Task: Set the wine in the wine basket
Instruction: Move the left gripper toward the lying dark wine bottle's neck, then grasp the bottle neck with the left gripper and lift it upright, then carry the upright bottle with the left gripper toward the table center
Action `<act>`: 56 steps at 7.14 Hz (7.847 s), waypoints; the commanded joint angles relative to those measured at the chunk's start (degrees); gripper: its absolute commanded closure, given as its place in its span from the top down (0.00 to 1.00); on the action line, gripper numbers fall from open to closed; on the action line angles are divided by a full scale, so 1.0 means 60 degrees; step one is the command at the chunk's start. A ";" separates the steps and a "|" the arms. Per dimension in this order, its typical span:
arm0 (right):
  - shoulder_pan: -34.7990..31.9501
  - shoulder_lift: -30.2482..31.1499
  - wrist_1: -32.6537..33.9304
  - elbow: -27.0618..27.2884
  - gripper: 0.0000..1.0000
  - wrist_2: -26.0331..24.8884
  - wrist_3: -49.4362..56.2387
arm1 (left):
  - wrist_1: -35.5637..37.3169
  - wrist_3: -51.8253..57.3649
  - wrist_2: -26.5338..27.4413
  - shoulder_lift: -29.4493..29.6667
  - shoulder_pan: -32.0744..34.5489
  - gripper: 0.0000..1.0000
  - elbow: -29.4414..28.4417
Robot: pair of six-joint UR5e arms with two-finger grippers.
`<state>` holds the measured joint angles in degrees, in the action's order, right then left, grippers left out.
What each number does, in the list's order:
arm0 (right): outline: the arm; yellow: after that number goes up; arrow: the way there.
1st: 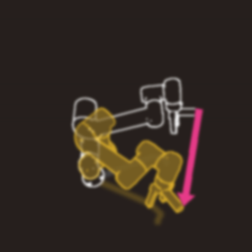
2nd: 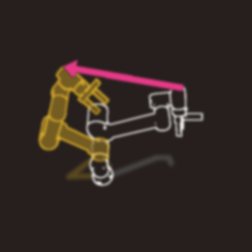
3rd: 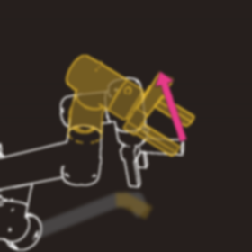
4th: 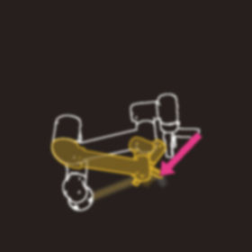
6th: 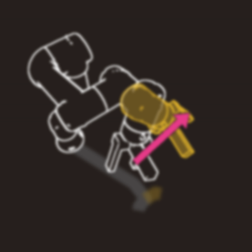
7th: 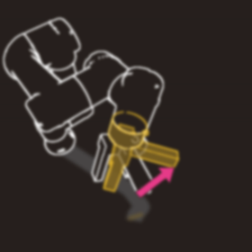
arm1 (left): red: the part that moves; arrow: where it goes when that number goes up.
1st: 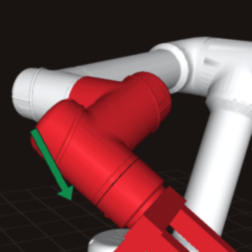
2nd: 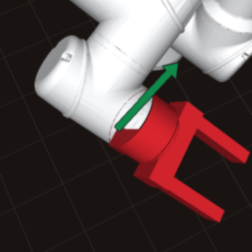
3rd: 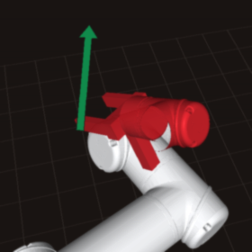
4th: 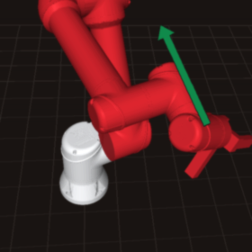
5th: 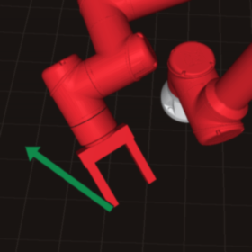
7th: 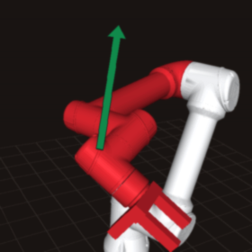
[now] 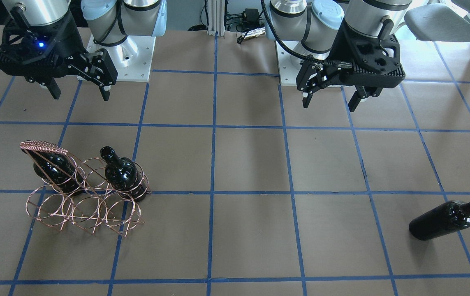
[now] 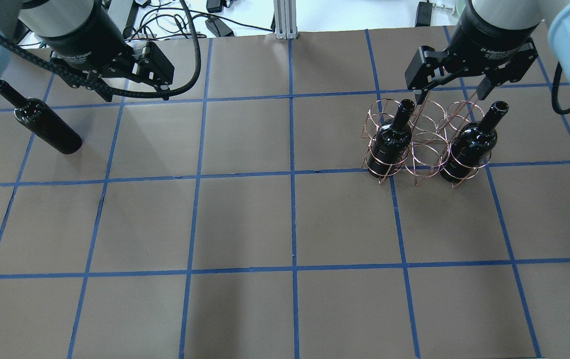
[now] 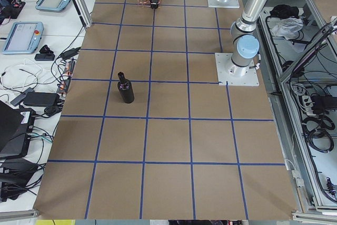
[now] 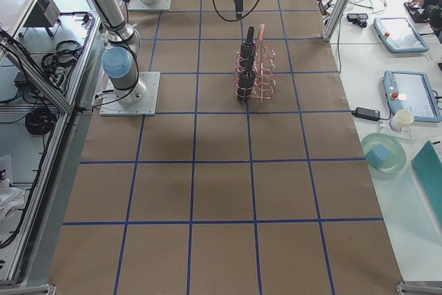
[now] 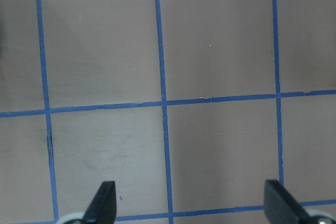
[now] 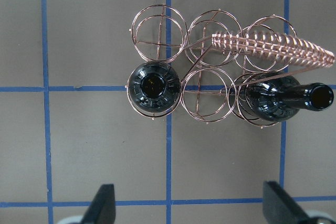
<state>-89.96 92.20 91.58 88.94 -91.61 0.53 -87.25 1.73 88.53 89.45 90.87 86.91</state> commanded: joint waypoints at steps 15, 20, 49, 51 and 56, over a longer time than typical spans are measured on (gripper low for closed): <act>0.0008 0.0000 0.0073 0.0015 1.00 -0.0039 0.0029 | 0.1783 0.6124 -0.0049 0.2825 -0.5155 1.00 -0.1472; 0.0008 0.0000 0.0073 0.0015 1.00 -0.0054 0.0059 | 0.2237 0.6172 -0.0397 0.4456 -0.5185 0.98 -0.2296; 0.0052 -0.0015 0.0029 0.0029 1.00 -0.0127 0.0117 | 0.1930 -0.2032 -0.0049 0.0884 0.2008 0.00 0.2125; 0.0052 -0.0015 0.0000 0.0044 1.00 -0.0127 0.0131 | 0.1929 -0.1959 0.0169 0.0883 0.1993 0.00 0.2288; 0.0008 -0.0015 0.0058 0.0088 1.00 -0.0011 0.0001 | 0.1870 -0.2090 0.0142 0.0898 0.1905 1.00 0.2128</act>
<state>-89.80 92.14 91.59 89.32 -92.17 1.01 -76.18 -10.83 89.52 94.84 102.53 100.38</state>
